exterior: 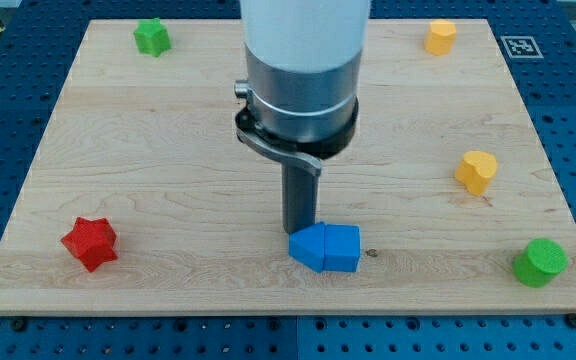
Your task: Place your arm to the top of yellow heart
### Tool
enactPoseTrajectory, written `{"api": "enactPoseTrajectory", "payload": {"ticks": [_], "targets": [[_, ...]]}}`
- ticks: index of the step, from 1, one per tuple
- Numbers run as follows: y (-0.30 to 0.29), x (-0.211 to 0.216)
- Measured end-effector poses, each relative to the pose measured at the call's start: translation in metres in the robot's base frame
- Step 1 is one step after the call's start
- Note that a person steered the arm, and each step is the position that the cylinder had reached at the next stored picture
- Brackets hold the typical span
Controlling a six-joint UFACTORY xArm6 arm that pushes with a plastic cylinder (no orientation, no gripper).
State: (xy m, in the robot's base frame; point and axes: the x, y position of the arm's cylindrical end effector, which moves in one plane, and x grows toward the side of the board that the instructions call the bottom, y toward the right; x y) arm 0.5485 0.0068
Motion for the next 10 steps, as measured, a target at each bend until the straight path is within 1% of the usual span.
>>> {"api": "enactPoseTrajectory", "payload": {"ticks": [1, 4, 5, 6, 7, 8, 9, 10], "targets": [[-0.007, 0.001], [-0.013, -0.029], [-0.052, -0.059], [-0.119, -0.087], [-0.16, -0.099], [-0.119, -0.1], [-0.043, -0.129], [0.047, -0.16]]}}
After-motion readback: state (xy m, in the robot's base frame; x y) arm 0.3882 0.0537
